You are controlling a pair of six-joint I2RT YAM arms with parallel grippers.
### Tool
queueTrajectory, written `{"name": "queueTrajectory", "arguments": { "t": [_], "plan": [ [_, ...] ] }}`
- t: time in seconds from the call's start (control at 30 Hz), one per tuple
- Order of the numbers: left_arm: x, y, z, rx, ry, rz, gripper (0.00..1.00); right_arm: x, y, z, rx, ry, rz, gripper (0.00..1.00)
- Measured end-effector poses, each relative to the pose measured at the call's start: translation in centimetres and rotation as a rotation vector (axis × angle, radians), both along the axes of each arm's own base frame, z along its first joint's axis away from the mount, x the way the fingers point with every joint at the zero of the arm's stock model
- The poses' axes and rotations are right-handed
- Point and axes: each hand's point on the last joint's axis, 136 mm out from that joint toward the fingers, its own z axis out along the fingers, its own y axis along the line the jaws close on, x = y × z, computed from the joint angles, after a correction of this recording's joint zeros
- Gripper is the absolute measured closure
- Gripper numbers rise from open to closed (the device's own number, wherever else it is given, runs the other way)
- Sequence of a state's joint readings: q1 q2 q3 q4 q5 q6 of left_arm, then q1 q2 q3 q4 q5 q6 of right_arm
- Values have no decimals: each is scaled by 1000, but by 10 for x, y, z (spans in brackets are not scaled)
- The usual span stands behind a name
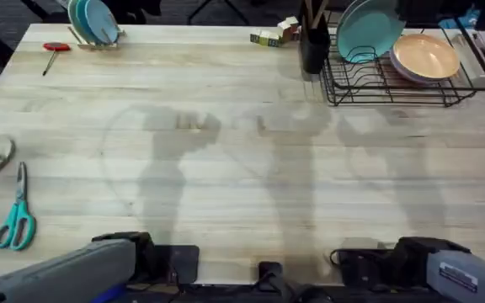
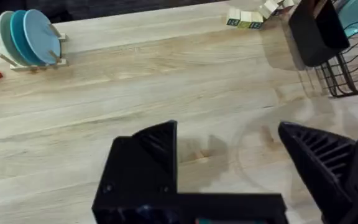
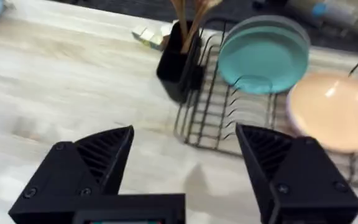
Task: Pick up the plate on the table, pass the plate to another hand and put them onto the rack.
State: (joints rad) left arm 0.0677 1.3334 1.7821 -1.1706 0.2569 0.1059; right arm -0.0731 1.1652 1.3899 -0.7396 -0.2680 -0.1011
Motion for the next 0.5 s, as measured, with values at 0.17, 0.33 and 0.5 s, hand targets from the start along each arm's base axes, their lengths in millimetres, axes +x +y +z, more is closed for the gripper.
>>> {"name": "queueTrajectory", "arguments": {
  "t": [0.17, 0.33, 0.5],
  "plan": [
    [0, 0, 0, 0, 0, 0, 7, -14, 2, -6, 96, 71, -61, 9],
    [0, 0, 0, 0, 0, 0, 7, -21, 3, -14, 136, 129, -84, 9],
    [0, 0, 0, 0, 0, 0, 7, -21, 3, -14, 147, 133, -91, 9]
  ]
}}
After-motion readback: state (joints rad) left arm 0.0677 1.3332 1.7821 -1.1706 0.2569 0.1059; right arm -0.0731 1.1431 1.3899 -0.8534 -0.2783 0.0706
